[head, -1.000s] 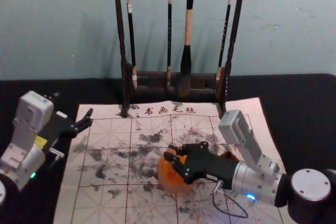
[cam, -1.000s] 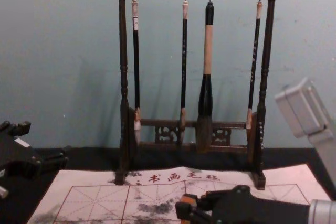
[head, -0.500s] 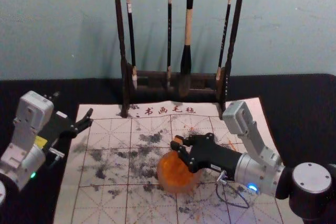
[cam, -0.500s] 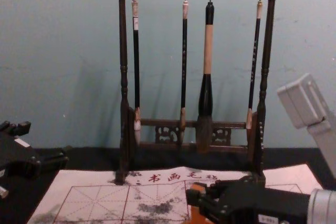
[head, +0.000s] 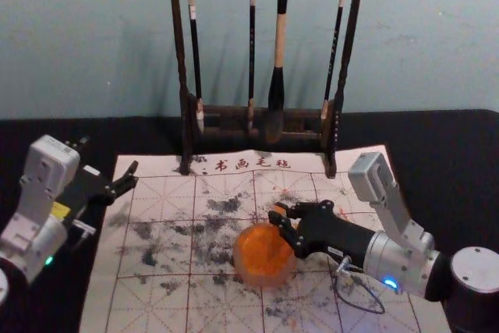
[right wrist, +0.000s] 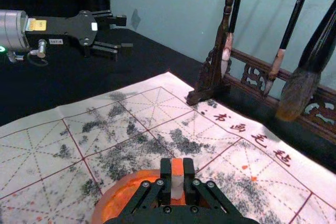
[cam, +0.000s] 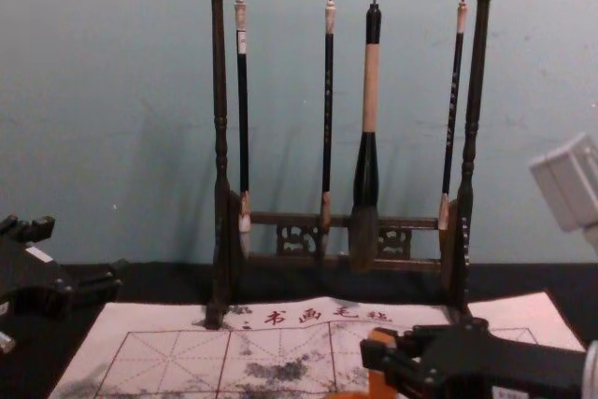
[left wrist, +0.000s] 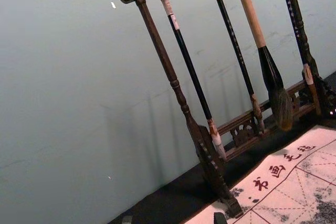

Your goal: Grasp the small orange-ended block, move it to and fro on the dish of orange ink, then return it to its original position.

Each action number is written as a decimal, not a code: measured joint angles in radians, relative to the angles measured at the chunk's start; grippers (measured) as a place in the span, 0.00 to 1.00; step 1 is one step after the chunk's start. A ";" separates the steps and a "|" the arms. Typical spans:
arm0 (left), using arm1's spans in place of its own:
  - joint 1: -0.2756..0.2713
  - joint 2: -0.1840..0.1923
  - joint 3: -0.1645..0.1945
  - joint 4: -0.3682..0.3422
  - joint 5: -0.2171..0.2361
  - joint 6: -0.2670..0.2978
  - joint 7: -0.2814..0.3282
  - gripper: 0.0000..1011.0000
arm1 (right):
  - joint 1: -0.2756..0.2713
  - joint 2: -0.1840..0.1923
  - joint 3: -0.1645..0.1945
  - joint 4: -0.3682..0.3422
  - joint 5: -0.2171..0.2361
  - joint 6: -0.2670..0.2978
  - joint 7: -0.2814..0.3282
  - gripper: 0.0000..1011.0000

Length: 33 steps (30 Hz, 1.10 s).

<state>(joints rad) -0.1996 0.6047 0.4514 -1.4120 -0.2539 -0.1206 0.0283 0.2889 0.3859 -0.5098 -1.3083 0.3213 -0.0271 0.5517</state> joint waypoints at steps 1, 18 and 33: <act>0.000 0.000 0.000 0.000 0.000 0.000 0.000 0.99 | -0.003 0.002 0.001 -0.004 0.002 0.000 0.000 0.08; 0.000 0.000 0.000 0.000 0.000 0.000 0.000 0.99 | -0.067 0.041 0.005 -0.091 0.040 0.010 0.025 0.08; 0.000 0.000 0.000 0.000 0.000 0.000 0.000 0.99 | -0.056 0.034 -0.039 -0.099 0.030 0.001 0.041 0.08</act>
<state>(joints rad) -0.1995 0.6047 0.4514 -1.4120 -0.2539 -0.1205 0.0283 0.2327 0.4197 -0.5486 -1.4076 0.3516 -0.0261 0.5929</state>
